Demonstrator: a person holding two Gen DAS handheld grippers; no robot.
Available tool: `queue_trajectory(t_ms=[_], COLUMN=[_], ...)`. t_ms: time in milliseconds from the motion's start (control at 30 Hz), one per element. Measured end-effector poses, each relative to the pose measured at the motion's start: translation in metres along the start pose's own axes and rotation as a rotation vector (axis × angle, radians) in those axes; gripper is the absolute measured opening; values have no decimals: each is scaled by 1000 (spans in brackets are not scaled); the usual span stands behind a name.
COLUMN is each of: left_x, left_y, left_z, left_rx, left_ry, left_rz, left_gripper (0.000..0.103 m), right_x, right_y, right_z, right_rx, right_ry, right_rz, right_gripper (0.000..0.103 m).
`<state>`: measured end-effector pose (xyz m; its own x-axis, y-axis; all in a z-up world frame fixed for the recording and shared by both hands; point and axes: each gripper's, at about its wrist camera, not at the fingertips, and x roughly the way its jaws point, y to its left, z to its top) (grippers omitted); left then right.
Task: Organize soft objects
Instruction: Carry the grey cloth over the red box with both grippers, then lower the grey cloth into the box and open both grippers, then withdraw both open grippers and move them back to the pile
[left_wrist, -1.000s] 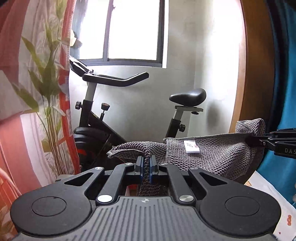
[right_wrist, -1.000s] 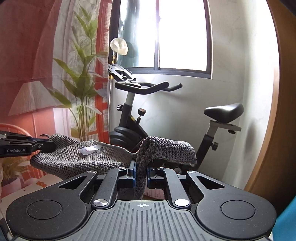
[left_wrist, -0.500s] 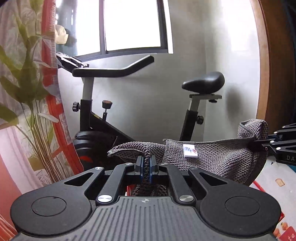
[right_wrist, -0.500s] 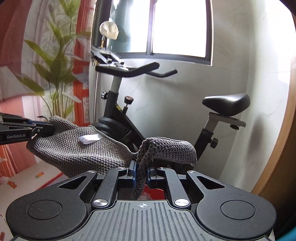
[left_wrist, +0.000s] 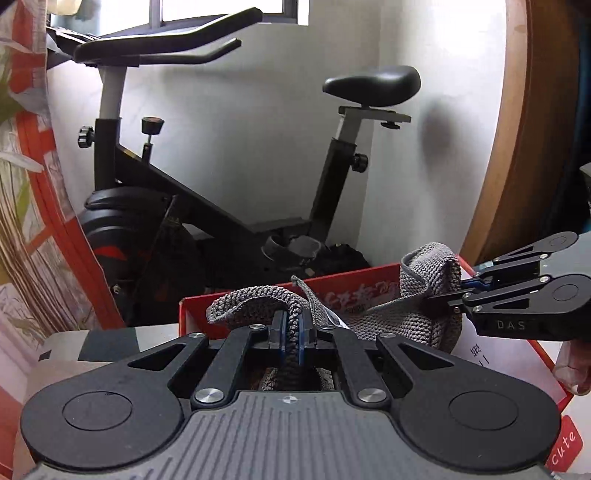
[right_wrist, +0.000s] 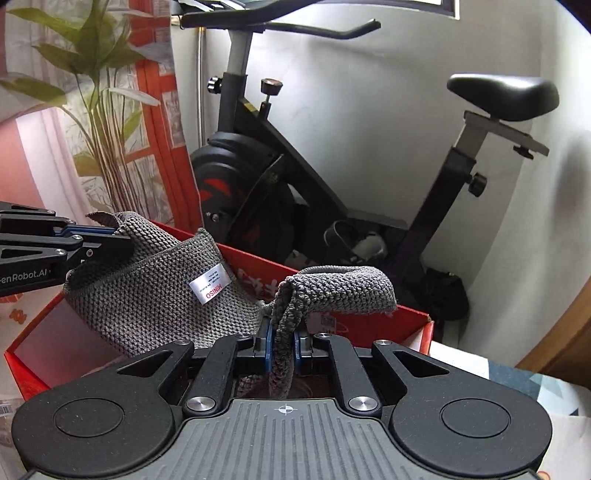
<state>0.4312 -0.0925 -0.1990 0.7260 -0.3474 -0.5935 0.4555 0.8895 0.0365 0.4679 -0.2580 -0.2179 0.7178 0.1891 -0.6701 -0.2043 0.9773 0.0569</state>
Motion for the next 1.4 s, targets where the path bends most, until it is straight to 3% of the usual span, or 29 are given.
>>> queue_trajectory(t_ms=[200, 267, 333, 433, 500, 567, 667, 733, 1033, 1167, 1400], left_x=[16, 21, 23, 17, 10, 3, -9, -17, -65, -92, -130], left_y=[6, 6, 7, 11, 12, 10, 6, 5, 8, 9, 5], left_z=[-6, -8, -10, -9, -7, -5, -3, -2, -10, -18, -35], left_rx=[3, 9, 20, 12, 6, 5, 17, 17, -59, -86, -89], left_ry=[78, 107, 128, 128, 110, 99, 90, 77, -5, -44, -74], left_rz=[-60, -46, -35, -63, -76, -84, -80, -71, -76, -50, -16], left_gripper=[7, 8, 10, 30, 53, 55, 57, 63, 90, 102, 103], right_x=[22, 29, 33, 34, 32, 28, 19, 11, -33, -57, -97], right_y=[3, 6, 7, 11, 11, 10, 10, 12, 18, 22, 34], right_z=[-12, -16, -18, -21, -21, -19, -20, -20, -15, -17, -33], right_rx=[-20, -24, -4, -26, -19, 4, 27, 40, 147, 196, 237], right_ry=[147, 193, 226, 267, 284, 295, 298, 293, 235, 194, 115], right_rz=[31, 20, 19, 27, 37, 36, 47, 48, 41, 24, -2], right_gripper=[10, 11, 19, 27, 33, 40, 46, 61, 103, 103, 103])
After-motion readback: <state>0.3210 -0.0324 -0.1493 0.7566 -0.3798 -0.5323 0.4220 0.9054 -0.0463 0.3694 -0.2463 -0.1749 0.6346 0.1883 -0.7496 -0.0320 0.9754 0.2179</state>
